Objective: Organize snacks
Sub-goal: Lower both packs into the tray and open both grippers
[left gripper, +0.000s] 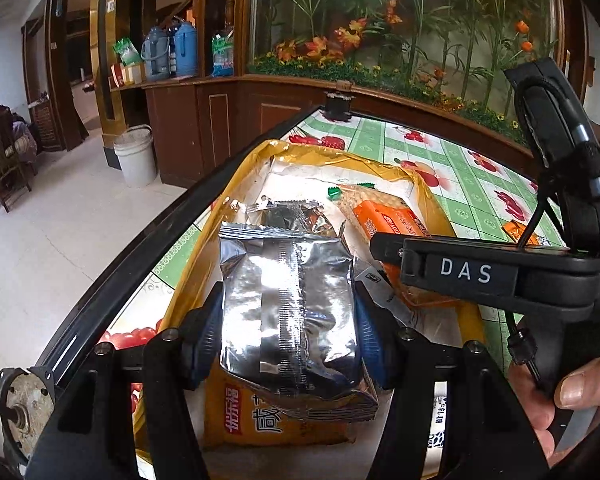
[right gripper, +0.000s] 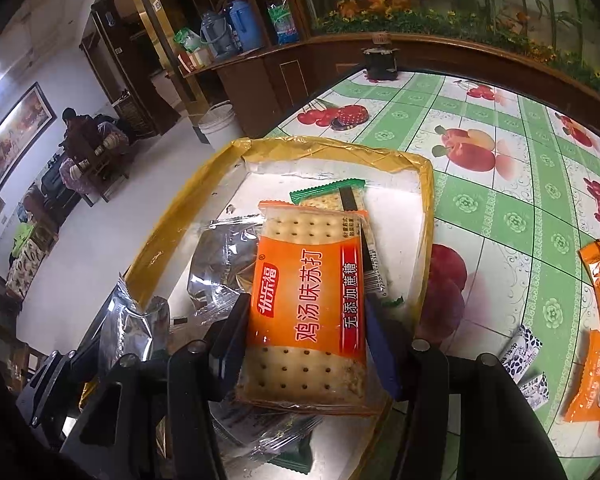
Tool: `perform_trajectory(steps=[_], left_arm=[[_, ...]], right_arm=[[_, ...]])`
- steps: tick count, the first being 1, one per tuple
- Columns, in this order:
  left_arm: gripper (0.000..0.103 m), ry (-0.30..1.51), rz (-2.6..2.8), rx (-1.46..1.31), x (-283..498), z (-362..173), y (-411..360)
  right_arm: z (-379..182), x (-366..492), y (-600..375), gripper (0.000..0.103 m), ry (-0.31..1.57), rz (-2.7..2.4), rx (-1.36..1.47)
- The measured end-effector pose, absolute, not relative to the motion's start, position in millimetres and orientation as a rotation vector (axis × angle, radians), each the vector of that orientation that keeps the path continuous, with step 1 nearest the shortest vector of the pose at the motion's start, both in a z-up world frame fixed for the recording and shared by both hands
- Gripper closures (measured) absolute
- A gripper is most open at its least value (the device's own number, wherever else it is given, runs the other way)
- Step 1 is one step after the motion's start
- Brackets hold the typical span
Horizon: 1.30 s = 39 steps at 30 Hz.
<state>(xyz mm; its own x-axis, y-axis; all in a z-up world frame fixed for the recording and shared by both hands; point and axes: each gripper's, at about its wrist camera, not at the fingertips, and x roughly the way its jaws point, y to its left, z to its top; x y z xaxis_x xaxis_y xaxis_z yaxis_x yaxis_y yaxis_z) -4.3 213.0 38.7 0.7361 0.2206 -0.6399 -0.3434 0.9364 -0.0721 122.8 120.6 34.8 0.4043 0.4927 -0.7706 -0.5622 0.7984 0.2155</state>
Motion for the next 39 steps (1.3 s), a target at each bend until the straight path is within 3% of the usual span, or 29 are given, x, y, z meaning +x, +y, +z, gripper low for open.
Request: perform_trajectory(steps=[39], left_arm=[[0.042,0.591,0.355,-0.149,-16,42,205]], right_arm=[[32,102,120,0.045,0.866,0.650,-0.059]])
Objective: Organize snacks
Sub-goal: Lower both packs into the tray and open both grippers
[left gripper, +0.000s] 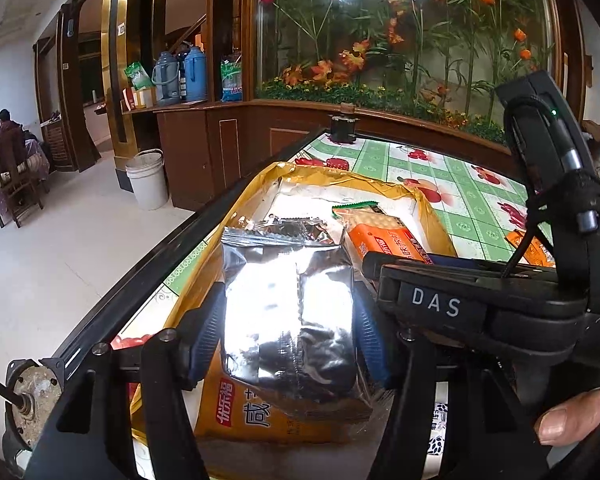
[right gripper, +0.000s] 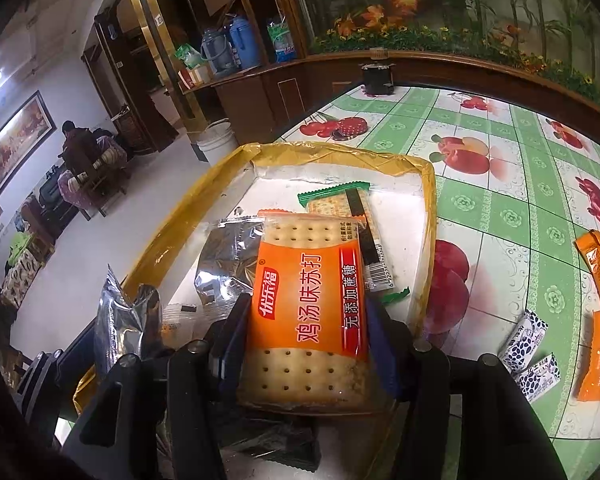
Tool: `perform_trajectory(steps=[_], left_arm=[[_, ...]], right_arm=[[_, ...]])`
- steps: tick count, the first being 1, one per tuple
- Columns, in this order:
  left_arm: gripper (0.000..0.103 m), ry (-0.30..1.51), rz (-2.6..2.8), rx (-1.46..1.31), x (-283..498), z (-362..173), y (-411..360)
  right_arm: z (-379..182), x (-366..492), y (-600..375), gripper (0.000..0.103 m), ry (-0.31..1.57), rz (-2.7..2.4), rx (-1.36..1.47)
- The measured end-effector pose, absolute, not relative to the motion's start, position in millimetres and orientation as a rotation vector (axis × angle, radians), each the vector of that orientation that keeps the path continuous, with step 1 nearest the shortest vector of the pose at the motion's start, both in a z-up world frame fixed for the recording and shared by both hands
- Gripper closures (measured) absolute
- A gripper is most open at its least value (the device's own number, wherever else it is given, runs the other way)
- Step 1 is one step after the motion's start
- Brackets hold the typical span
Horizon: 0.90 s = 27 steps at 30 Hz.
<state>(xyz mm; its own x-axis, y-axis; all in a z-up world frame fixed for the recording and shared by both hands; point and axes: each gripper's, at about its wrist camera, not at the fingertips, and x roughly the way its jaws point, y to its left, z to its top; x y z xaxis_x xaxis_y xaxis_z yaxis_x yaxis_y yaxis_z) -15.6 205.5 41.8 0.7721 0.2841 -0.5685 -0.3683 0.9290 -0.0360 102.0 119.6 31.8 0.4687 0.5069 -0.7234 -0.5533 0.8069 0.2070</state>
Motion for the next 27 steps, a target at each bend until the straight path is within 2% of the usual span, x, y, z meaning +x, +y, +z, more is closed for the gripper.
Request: perform_trajectory(steps=[10,27], left_arm=[[0.032,0.536,0.362,-0.075,-18,47,192],[0.031,0.516,0.367,-0.041,-19,50,186]], right_arm=[[43,100,111,0.044,0.847,0.658,-0.029],[61,92,89,0.044,0.839,0.663,0.027]])
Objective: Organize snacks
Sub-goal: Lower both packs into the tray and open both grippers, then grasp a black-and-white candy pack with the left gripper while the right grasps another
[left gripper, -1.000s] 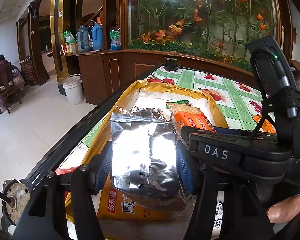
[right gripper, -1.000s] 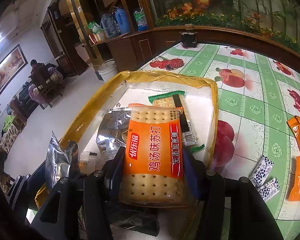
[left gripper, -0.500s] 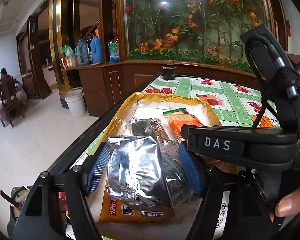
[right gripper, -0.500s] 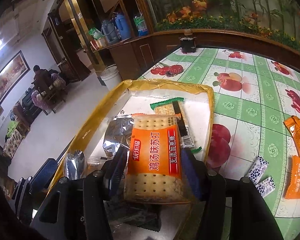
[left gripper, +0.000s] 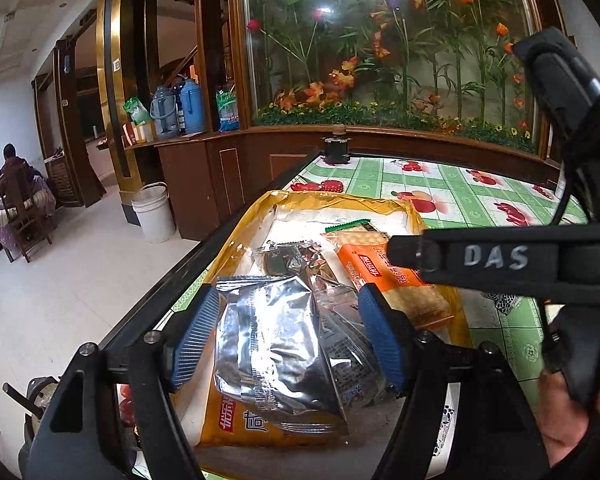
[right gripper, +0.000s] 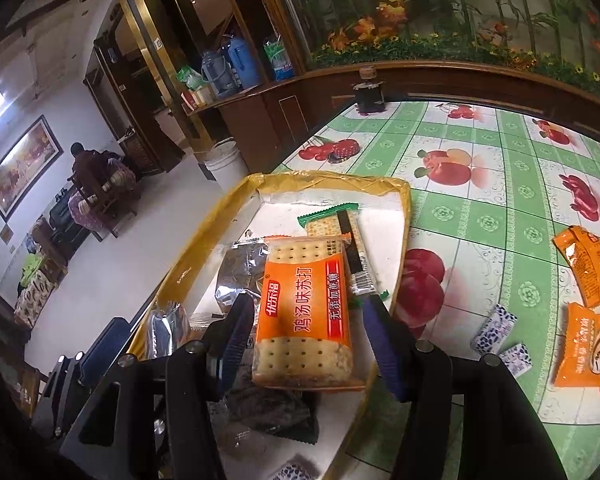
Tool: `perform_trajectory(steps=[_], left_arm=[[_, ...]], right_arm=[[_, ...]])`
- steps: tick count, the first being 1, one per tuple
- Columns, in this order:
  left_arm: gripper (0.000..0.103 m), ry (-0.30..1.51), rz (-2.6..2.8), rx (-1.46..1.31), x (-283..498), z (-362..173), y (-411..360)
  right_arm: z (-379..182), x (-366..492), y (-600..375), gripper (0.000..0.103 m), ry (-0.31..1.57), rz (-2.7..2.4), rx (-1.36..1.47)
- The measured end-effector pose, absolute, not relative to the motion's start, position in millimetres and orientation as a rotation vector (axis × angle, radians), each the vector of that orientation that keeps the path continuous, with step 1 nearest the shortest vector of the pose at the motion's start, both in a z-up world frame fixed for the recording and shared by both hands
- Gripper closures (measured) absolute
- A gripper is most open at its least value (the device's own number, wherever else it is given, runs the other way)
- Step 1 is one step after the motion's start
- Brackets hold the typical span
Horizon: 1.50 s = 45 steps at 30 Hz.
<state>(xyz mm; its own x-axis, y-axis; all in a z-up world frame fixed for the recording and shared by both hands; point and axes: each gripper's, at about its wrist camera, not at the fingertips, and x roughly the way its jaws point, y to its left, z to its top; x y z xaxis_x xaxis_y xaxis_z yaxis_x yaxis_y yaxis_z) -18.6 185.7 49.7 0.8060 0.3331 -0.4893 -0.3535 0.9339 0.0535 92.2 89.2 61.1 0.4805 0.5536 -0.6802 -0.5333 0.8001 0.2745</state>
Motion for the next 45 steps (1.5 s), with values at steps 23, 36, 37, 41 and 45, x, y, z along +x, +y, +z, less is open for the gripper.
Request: perform_trajectory(steps=[23,36,37,41,45], left_arm=[[0.031,0.625,0.165,-0.109,-11,75,150],[0.055,0.932,-0.100,-0.095,116,52,65],[0.058,0.948,-0.093,-0.092,122,47,64],[0.069,1.012,-0.091,-0.122,142,26,63],[0.086,1.012,-0.111,-0.132,137,20,62]], right_arm=[[58,110,-194,0.043,0.878,0.330,0.336],[66,104,-225,0.043,0.871,0.378,0.464],[66,104,-225,0.043,0.874,0.379,0.466],[65,104,-226,0.043,0.876,0.384,0.478],[66,102,-225,0.043,0.872,0.386,0.476]])
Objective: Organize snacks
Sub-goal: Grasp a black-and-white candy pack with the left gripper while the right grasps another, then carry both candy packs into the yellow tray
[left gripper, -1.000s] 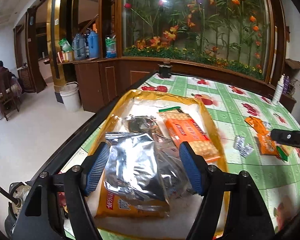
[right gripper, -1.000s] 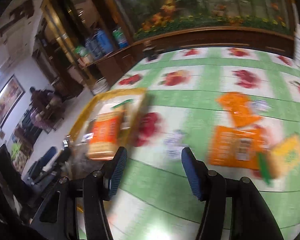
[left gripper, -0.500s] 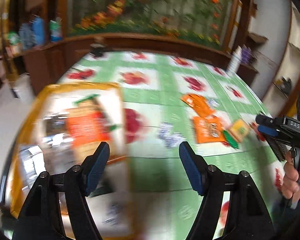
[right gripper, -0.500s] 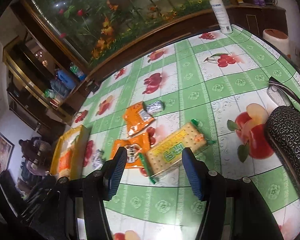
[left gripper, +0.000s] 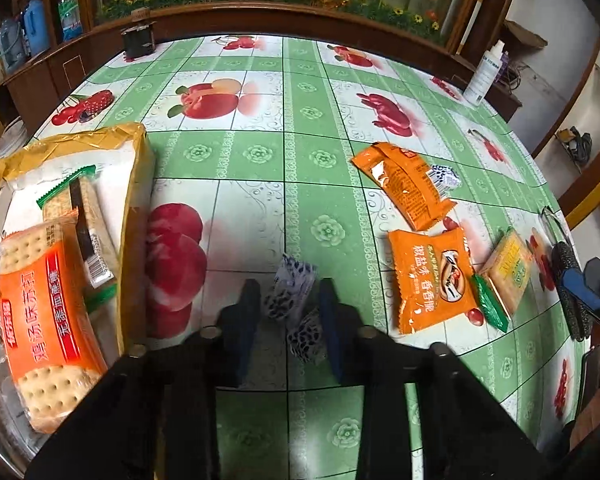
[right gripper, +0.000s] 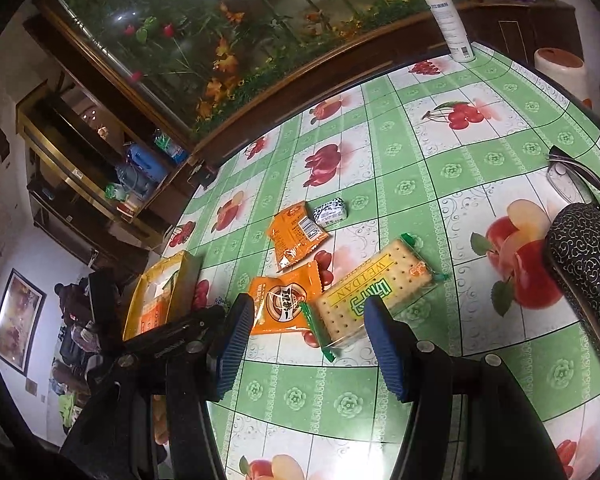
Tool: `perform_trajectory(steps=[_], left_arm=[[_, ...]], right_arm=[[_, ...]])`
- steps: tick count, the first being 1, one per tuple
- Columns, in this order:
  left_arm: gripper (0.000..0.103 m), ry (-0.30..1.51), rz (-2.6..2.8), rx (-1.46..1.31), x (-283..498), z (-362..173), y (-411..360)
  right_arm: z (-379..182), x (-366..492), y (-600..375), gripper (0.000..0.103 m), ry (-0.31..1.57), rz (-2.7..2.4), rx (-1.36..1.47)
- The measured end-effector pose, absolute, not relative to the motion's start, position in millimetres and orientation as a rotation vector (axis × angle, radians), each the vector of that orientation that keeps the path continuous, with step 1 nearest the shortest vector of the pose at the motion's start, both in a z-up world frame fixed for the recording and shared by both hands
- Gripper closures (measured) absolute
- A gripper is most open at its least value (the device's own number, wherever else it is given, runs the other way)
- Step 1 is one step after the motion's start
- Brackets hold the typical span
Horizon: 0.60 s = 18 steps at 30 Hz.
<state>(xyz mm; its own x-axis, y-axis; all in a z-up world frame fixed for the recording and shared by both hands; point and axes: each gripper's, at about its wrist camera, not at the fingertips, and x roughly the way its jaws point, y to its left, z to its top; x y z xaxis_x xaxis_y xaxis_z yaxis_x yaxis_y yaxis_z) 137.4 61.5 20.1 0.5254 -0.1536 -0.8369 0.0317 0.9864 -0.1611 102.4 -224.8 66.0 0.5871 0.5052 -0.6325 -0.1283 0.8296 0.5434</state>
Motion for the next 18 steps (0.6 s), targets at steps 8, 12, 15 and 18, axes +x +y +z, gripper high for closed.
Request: perform_trajectory(steps=[8,12,15,18], left_arm=[[0.087,0.998,-0.201,-0.134,87,17,51],[0.087,0.999,-0.242,-0.136,51,18,49],[0.087,0.986,-0.260,-0.162,22,21,53],[0.087,0.963,-0.244,-0.196,0,23,65]], right_arm=[[65,99,-210,0.043,0.885,0.420,0.434],[60,95,-189,0.043,0.914,0.468,0.374],[52,88,-165,0.044,0.951,0.538,0.322],[43,79,-138,0.044,0.989,0.635,0.263]])
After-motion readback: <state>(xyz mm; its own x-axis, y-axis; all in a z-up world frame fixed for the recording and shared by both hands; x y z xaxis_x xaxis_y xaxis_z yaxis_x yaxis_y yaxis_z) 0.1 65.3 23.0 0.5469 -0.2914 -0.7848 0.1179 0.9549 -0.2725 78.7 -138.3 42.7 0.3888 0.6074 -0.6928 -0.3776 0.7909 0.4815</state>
